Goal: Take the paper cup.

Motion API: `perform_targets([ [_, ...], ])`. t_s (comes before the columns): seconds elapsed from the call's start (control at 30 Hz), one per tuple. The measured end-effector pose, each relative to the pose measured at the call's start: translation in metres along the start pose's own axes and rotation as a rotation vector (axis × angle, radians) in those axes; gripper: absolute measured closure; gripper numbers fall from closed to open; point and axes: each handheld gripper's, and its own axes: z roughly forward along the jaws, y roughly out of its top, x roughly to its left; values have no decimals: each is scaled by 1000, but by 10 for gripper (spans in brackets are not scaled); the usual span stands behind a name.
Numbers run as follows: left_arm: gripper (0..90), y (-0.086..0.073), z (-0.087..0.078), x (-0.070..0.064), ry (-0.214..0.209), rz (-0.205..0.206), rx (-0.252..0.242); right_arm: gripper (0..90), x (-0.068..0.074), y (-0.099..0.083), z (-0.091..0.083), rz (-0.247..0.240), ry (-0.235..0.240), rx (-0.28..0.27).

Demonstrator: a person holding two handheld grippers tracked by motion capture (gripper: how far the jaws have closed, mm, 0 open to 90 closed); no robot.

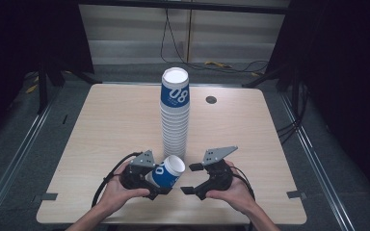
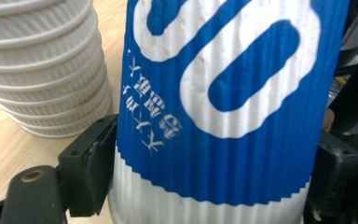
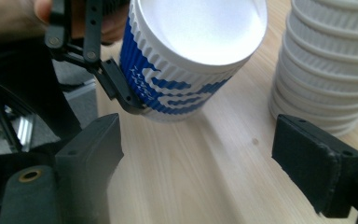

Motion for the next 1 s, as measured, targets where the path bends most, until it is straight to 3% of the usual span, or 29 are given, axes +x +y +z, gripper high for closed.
perform_targets([
  [0.13,174,2,-2,-1,2,27,12,185,1,-1,-1,-17,-18,28],
  [0.2,175,8,-10,-2,6,67,24,202,1,-2,-1,-21,0,50],
  [0.3,175,10,-13,-2,10,76,30,213,-1,-3,-1,-26,9,61],
  [0.37,176,9,-9,-4,-1,94,78,219,-2,-3,1,-25,9,60],
  [0.43,176,9,-5,-5,-5,103,92,232,-1,0,2,-44,5,66],
  [0.47,176,8,0,-7,-14,109,120,234,-1,0,3,-45,9,72],
  [0.53,175,8,2,-8,-14,109,126,216,-1,1,4,-49,24,76],
  [0.57,175,8,6,-10,-13,128,159,216,-1,1,4,-47,34,75],
  [0.8,176,7,11,-9,-23,129,168,194,-1,5,5,-74,10,124],
  [1.0,176,8,13,-10,-37,152,237,187,-2,11,7,-103,-9,178],
])
